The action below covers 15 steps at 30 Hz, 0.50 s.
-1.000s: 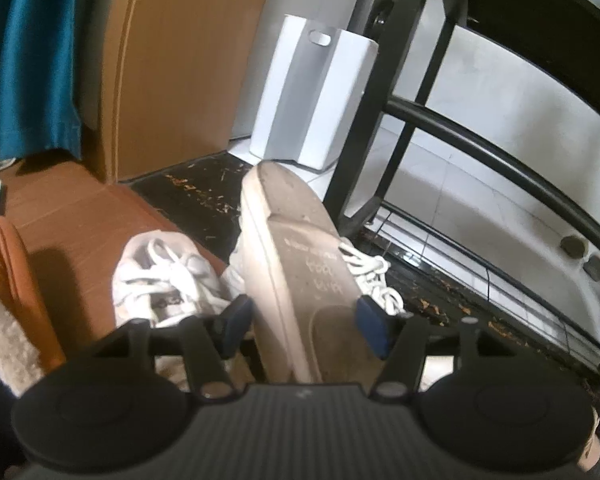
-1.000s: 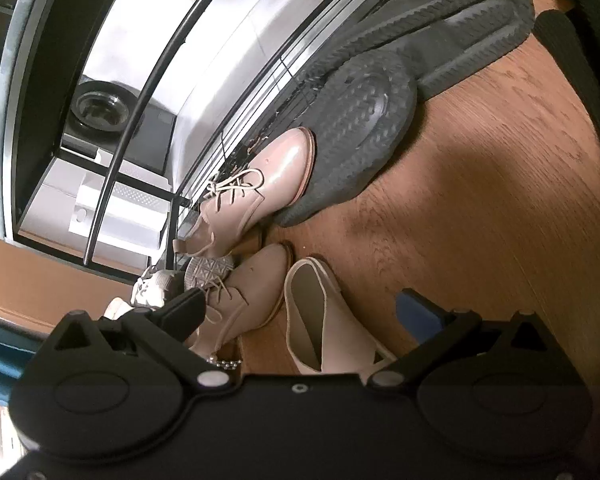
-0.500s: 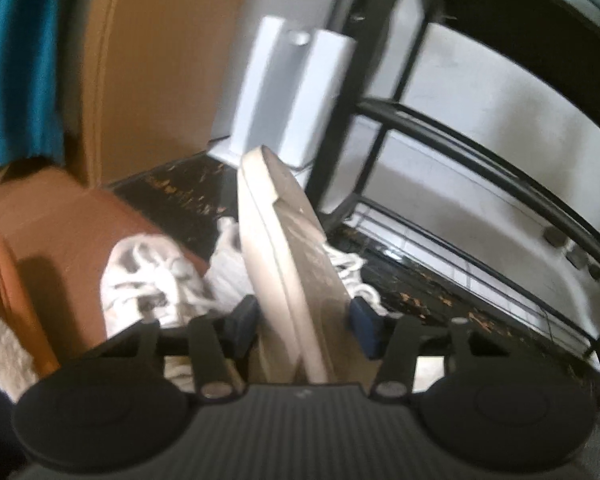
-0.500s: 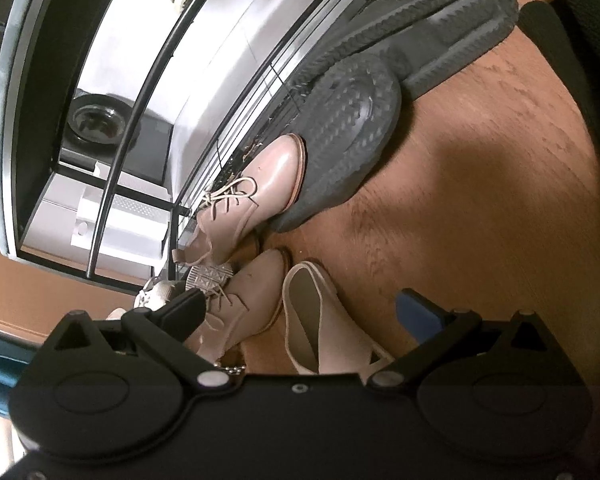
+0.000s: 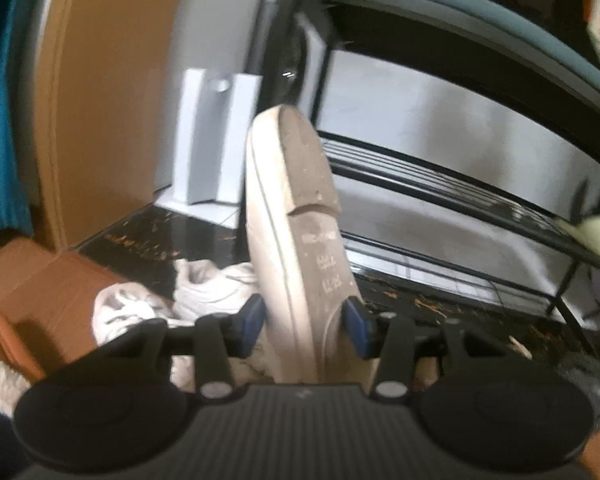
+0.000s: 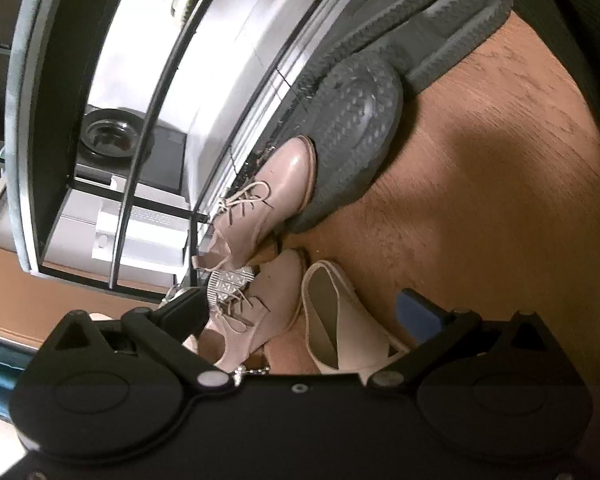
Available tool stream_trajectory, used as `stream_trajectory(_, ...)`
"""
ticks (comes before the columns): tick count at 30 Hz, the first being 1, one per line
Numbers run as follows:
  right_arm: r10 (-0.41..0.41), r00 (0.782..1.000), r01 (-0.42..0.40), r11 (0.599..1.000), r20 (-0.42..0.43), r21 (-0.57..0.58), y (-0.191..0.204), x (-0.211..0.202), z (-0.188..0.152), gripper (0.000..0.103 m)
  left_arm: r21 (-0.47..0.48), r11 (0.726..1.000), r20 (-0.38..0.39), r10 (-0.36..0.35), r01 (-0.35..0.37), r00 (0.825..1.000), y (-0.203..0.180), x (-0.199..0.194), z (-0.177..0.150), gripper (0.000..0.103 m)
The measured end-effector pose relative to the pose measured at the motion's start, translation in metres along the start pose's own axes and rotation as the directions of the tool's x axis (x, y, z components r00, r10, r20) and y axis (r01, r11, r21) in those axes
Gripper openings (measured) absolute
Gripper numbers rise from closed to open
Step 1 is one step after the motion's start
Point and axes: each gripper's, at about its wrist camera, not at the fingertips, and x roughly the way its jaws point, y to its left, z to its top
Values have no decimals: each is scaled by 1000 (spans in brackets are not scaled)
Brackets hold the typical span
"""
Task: Organize scattered shoes
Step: 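Lift the second mule with the left gripper and carry it toward the right gripper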
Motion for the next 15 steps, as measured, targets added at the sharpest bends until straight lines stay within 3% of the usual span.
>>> stream_trajectory(4,4,1000,-4,1000,17,6,-1,-5,4,103,113,993,3,-27,26,1000,-20,1,-5,43)
stream_trajectory(7,-4,1000,4,1000,30,14,-4,-8,6,103,235,972,31,-23,15,999,-39,3,-8,43)
stream_trajectory(12,-19,999,18,1000,44,23,-6,-11,10,103,309,950,88,9,-36,996,-66,-5,-9,40)
stream_trajectory(15,-12,999,11,1000,45,11,-4,-11,10,103,326,945,94,-7,-25,996,-73,-14,-7,38)
